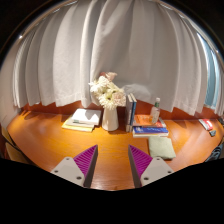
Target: Fold towel
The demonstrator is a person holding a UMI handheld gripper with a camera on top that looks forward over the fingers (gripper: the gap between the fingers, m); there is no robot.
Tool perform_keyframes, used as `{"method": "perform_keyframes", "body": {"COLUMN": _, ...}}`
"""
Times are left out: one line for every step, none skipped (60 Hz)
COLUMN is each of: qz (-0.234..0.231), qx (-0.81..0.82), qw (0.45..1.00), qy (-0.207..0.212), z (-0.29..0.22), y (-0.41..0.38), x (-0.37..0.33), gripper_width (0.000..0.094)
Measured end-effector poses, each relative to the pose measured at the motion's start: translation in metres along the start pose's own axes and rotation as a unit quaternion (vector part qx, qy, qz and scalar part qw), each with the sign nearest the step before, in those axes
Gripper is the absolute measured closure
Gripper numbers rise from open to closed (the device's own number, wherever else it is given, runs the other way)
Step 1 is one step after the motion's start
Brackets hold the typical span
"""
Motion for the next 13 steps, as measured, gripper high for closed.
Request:
{"method": "perform_keyframes", "body": {"qz": 0.000, "qx": 0.001, "qw": 1.000, "qy": 0.001, "z": -0.0001, "y": -0.0001, "x": 0.0001, "gripper_width": 0.0354}}
{"method": "perform_keyframes", "body": {"qz": 0.000, "qx": 0.001, "qw": 1.000, "qy": 0.001, "z": -0.0004, "y": -0.0002, "x": 0.0000, "gripper_width": 0.0354}}
{"method": "perform_keyframes", "body": {"qz": -0.001, "qx": 0.001, "qw": 1.000, "qy": 0.002, "z": -0.0005, "y": -0.0004, "x": 0.0002, "gripper_width": 0.0354}}
{"method": "perform_keyframes", "body": {"qz": -0.001, "qx": 0.001, "qw": 1.000, "qy": 0.002, "z": -0.0001, "y": -0.0009, "x": 0.0013, "gripper_width": 0.0355}}
{"method": "perform_keyframes", "body": {"qz": -0.001, "qx": 0.002, "qw": 1.000, "qy": 0.002, "z": 0.0001, "y": -0.0010, "x": 0.0016, "gripper_width": 0.0355}}
{"method": "perform_keyframes", "body": {"qz": -0.002, "qx": 0.003, "qw": 1.000, "qy": 0.003, "z": 0.0001, "y": -0.0013, "x": 0.0018, "gripper_width": 0.0355}}
{"method": "perform_keyframes", "body": {"qz": -0.002, "qx": 0.004, "qw": 1.000, "qy": 0.003, "z": 0.0001, "y": -0.0015, "x": 0.0021, "gripper_width": 0.0355}}
{"method": "perform_keyframes", "body": {"qz": -0.002, "qx": 0.005, "qw": 1.000, "qy": 0.004, "z": 0.0002, "y": -0.0018, "x": 0.0024, "gripper_width": 0.0355}}
{"method": "perform_keyframes", "body": {"qz": -0.002, "qx": 0.006, "qw": 1.000, "qy": 0.004, "z": 0.0004, "y": -0.0020, "x": 0.0032, "gripper_width": 0.0354}}
{"method": "perform_keyframes", "body": {"qz": -0.002, "qx": 0.007, "qw": 1.000, "qy": 0.005, "z": 0.0006, "y": -0.0023, "x": 0.0036, "gripper_width": 0.0355}}
{"method": "perform_keyframes", "body": {"qz": -0.001, "qx": 0.007, "qw": 1.000, "qy": 0.004, "z": 0.0008, "y": -0.0025, "x": 0.0040, "gripper_width": 0.0355}}
{"method": "perform_keyframes", "body": {"qz": -0.001, "qx": 0.007, "qw": 1.000, "qy": 0.004, "z": 0.0011, "y": -0.0024, "x": 0.0043, "gripper_width": 0.0355}}
{"method": "perform_keyframes", "body": {"qz": 0.000, "qx": 0.007, "qw": 1.000, "qy": 0.003, "z": 0.0014, "y": -0.0022, "x": 0.0044, "gripper_width": 0.0355}}
Point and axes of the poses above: the point between the fingertips, and its own axes, seen from behind it with the camera up: y to the right, z down, x forward, the way the camera looks, the point moved 4 cm from there along -x, backward, against the way the camera looks, and after that the axes turned 3 degrees about x, right-handed, at the moved point
